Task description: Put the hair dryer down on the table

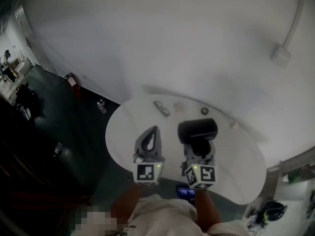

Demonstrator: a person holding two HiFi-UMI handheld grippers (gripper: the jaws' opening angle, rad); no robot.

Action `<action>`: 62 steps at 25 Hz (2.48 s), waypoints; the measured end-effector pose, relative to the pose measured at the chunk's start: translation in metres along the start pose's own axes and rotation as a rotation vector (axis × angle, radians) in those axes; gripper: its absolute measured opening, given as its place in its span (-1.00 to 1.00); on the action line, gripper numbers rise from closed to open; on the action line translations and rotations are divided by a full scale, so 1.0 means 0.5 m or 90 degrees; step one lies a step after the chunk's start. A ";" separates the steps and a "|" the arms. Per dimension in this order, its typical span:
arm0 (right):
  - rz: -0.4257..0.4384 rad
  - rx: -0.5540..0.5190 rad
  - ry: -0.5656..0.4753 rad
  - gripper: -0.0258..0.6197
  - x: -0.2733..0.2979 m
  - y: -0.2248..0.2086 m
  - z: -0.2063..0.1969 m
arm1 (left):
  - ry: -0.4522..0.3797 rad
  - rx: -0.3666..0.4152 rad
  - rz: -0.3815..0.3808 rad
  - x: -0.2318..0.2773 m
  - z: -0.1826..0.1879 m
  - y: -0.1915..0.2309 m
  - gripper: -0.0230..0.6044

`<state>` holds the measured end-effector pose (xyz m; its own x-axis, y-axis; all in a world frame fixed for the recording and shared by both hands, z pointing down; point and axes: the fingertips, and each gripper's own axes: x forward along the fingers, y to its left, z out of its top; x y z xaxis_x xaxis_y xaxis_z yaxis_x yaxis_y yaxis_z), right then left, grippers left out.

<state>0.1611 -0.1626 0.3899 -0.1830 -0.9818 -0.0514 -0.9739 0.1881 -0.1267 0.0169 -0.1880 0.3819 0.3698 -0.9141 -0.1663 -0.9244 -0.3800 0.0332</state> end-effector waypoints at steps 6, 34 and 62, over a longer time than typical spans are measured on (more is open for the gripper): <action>-0.001 -0.005 -0.007 -0.07 0.093 0.034 -0.003 | -0.011 0.000 -0.009 0.064 -0.001 0.074 -0.94; 0.003 -0.019 0.059 -0.07 0.223 0.078 -0.103 | -0.001 0.000 -0.009 0.131 -0.066 0.162 -0.94; -0.052 0.019 0.568 -0.07 0.250 0.020 -0.599 | 0.049 0.022 0.025 0.105 -0.145 0.191 -0.94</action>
<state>0.0883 -0.2914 0.6788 -0.1624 -0.6453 0.7464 -0.9867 0.1056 -0.1234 -0.0450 -0.2826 0.4478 0.3374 -0.9372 -0.0890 -0.9407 -0.3391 0.0044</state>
